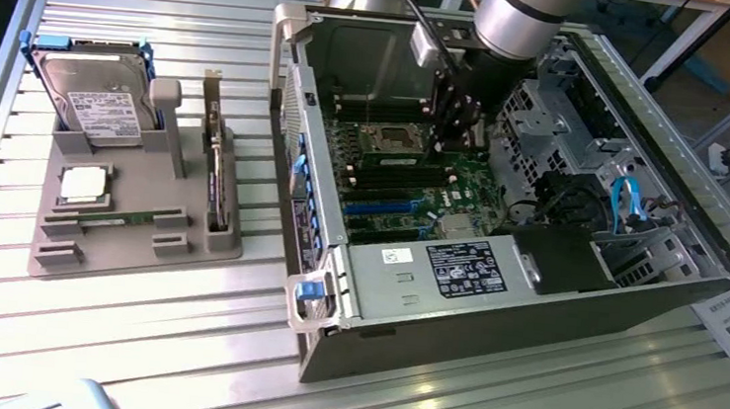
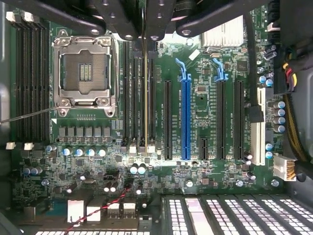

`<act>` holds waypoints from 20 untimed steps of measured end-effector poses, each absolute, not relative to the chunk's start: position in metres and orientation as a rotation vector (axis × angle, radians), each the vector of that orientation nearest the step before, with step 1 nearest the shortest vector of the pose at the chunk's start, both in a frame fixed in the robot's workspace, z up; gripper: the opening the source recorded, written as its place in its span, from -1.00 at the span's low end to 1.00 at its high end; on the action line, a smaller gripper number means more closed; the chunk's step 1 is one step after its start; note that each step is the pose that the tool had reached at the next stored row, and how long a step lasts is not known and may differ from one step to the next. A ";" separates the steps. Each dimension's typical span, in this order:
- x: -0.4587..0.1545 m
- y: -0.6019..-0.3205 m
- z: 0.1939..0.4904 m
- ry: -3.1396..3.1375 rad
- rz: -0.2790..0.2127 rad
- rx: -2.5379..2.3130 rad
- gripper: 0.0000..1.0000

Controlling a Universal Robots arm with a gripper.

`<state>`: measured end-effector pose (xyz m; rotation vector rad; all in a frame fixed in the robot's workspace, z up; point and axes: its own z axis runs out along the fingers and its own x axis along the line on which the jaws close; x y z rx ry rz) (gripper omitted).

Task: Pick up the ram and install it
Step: 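Insert the ram into the slot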

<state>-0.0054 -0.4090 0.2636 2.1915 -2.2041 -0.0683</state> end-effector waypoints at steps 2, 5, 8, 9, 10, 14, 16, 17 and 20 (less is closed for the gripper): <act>-0.005 -0.409 0.262 -2.204 -0.068 2.192 -0.76; -0.005 -0.410 0.259 -2.204 -0.068 2.192 -0.76; -0.005 -0.410 0.255 -2.204 -0.068 2.192 -0.76; -0.005 -0.410 0.254 -2.204 -0.068 2.192 -0.76; -0.005 -0.410 0.252 -2.204 -0.068 2.192 -0.76; -0.005 -0.410 0.250 -2.204 -0.068 2.192 -0.76; -0.003 -0.410 0.250 -2.204 -0.068 2.192 -0.76; -0.003 -0.410 0.250 -2.204 -0.068 2.192 -0.76; -0.002 -0.410 0.250 -2.204 -0.068 2.192 -0.76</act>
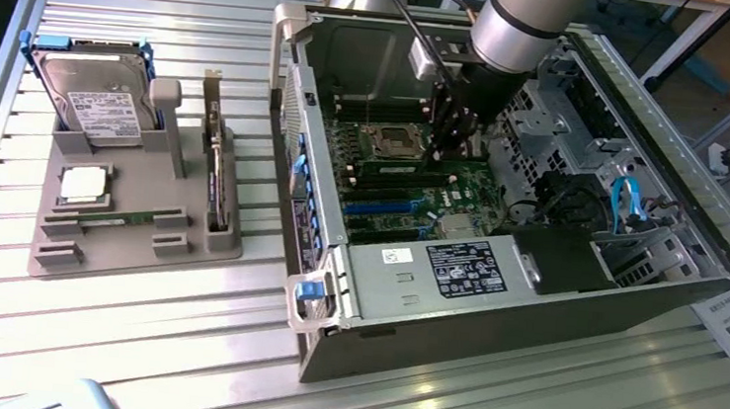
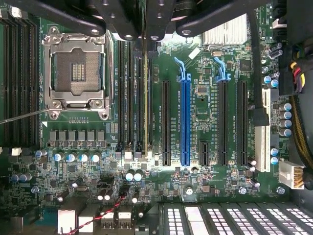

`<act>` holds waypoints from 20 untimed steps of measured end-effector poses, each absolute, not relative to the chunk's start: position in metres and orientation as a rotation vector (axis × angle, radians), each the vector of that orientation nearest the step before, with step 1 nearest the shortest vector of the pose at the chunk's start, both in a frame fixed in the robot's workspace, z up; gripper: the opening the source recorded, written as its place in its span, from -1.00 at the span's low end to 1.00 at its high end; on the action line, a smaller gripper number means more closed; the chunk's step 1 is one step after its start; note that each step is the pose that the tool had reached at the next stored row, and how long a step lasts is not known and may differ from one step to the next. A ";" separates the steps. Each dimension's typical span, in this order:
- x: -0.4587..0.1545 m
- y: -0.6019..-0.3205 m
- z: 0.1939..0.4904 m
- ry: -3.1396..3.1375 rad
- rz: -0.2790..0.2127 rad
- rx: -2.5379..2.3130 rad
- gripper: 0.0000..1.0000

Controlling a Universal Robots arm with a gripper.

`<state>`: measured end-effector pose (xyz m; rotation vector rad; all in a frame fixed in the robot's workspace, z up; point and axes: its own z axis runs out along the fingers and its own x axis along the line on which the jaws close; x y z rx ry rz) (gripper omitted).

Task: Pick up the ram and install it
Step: 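Insert the ram into the slot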

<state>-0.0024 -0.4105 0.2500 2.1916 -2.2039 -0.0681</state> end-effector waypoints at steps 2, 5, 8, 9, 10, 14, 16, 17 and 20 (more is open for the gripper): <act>-0.002 -0.410 0.249 -2.204 -0.069 2.192 -0.76; -0.002 -0.411 0.247 -2.204 -0.068 2.192 -0.76; -0.002 -0.411 0.244 -2.204 -0.068 2.192 -0.76; -0.002 -0.411 0.243 -2.204 -0.068 2.192 -0.76; -0.002 -0.411 0.243 -2.204 -0.068 2.192 -0.76; -0.002 -0.411 0.243 -2.204 -0.068 2.192 -0.76; -0.002 -0.411 0.243 -2.204 -0.068 2.192 -0.76; -0.002 -0.411 0.242 -2.204 -0.068 2.192 -0.76; -0.002 -0.411 0.242 -2.204 -0.068 2.192 -0.76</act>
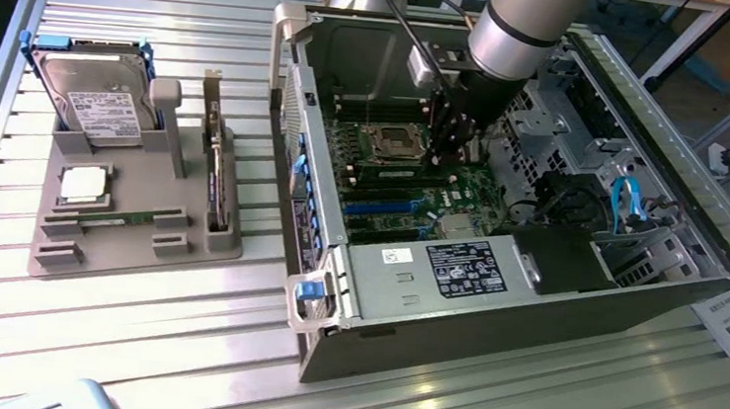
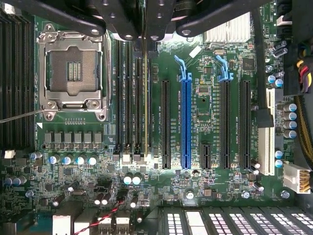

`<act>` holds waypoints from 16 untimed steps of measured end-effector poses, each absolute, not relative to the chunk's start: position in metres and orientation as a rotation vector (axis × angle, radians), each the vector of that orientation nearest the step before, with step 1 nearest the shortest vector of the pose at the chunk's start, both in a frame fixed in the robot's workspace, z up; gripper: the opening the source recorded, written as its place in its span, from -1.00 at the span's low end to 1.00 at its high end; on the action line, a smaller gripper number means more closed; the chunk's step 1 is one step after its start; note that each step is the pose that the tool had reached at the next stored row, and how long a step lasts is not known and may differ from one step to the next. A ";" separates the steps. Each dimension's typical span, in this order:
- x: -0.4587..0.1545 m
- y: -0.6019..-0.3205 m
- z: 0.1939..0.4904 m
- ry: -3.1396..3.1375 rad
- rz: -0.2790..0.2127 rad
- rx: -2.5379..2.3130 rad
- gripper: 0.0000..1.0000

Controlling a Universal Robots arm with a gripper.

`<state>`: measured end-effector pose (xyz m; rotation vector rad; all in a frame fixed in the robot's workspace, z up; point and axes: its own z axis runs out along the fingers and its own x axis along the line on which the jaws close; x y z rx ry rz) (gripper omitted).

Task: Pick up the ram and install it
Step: 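Insert the ram into the slot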

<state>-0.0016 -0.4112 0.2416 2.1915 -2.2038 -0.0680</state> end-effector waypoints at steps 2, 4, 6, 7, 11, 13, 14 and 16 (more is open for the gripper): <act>-0.002 -0.411 0.241 -2.204 -0.068 2.192 -0.76; -0.002 -0.411 0.241 -2.204 -0.068 2.192 -0.76; -0.002 -0.411 0.241 -2.204 -0.068 2.192 -0.76; -0.002 -0.411 0.240 -2.204 -0.068 2.192 -0.76; -0.002 -0.411 0.239 -2.205 -0.067 2.192 -0.76; -0.002 -0.411 0.239 -2.204 -0.067 2.192 -0.76; -0.002 -0.411 0.239 -2.204 -0.067 2.192 -0.76; -0.002 -0.411 0.239 -2.205 -0.067 2.192 -0.76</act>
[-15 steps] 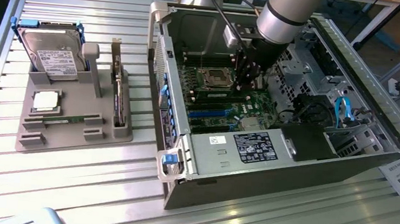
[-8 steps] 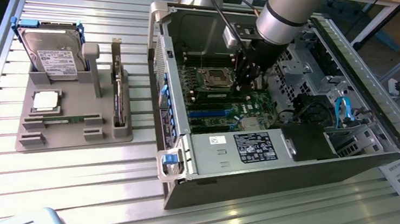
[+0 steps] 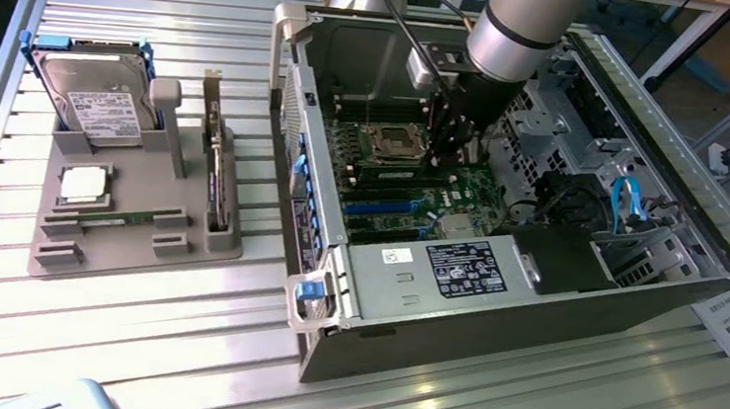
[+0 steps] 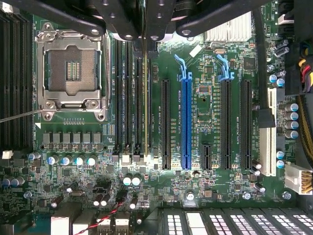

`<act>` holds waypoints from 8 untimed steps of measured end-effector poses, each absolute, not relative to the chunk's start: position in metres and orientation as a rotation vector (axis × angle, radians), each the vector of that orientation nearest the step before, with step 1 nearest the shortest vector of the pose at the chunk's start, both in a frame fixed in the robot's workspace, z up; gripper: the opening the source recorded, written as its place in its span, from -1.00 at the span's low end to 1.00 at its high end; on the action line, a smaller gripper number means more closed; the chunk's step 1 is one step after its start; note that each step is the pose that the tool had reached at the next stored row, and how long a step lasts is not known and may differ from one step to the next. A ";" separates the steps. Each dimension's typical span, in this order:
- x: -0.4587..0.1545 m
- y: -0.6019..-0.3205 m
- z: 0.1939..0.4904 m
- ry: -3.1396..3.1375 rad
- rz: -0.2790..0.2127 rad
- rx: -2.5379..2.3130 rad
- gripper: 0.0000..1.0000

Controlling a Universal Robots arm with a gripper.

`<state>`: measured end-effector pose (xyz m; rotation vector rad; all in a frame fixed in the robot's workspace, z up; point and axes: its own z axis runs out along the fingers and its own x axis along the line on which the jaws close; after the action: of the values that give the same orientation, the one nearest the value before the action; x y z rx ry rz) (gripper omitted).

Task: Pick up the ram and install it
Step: 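Insert the ram into the slot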

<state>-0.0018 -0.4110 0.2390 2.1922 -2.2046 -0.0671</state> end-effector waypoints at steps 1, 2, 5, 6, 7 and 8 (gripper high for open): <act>-0.002 -0.411 0.239 -2.205 -0.067 2.192 -0.76; -0.002 -0.411 0.239 -2.204 -0.067 2.192 -0.76; -0.002 -0.411 0.239 -2.205 -0.067 2.192 -0.76; -0.002 -0.410 0.239 -2.204 -0.067 2.192 -0.76; -0.002 -0.410 0.239 -2.204 -0.067 2.192 -0.76; -0.002 -0.410 0.239 -2.204 -0.067 2.192 -0.76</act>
<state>-0.0018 -0.4104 0.2390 2.1922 -2.2045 -0.0669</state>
